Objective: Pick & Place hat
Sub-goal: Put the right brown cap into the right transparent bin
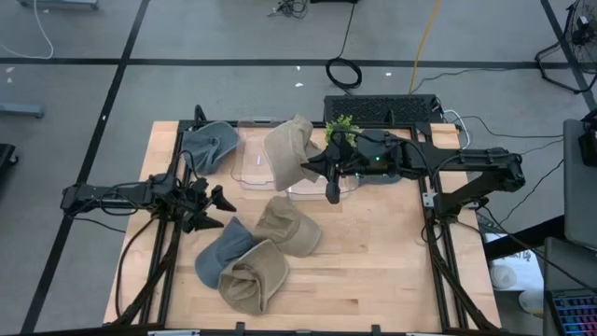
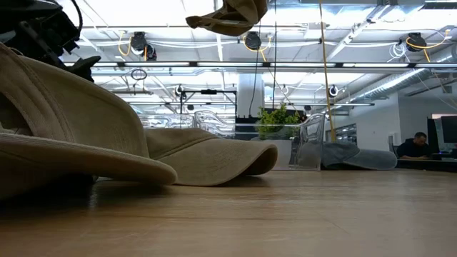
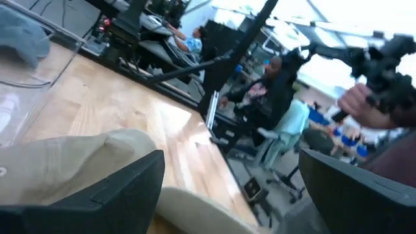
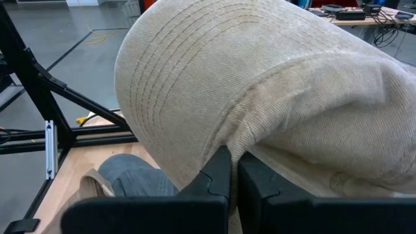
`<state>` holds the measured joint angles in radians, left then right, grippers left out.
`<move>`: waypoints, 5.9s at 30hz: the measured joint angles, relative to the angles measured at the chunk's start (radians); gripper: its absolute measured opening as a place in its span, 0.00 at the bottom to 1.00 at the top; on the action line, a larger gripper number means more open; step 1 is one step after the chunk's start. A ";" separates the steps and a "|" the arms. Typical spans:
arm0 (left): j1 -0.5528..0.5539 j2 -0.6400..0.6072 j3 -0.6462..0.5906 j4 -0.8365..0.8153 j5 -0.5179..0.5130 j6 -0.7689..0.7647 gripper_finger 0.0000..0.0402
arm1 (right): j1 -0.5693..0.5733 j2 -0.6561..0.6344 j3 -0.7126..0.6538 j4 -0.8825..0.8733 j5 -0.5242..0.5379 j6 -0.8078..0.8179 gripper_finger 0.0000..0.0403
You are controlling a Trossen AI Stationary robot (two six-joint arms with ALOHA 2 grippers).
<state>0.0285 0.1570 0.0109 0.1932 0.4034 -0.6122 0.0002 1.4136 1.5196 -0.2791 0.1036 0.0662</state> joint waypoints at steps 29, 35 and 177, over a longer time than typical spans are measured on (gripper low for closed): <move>0.000 0.268 0.559 -0.079 -0.442 0.288 0.74 | -0.002 0.000 0.000 0.028 0.094 -0.096 0.00; 0.000 0.393 0.697 -0.116 -0.510 0.251 0.71 | -0.001 0.000 0.000 0.033 0.136 -0.198 0.00; 0.018 0.883 1.329 -0.274 -0.560 0.620 0.02 | 0.165 -0.074 -0.001 0.373 0.878 0.084 0.61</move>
<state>0.0469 1.0395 1.3399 -0.0803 -0.1570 0.0076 0.1650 1.3396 1.5185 0.0937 0.9813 0.1506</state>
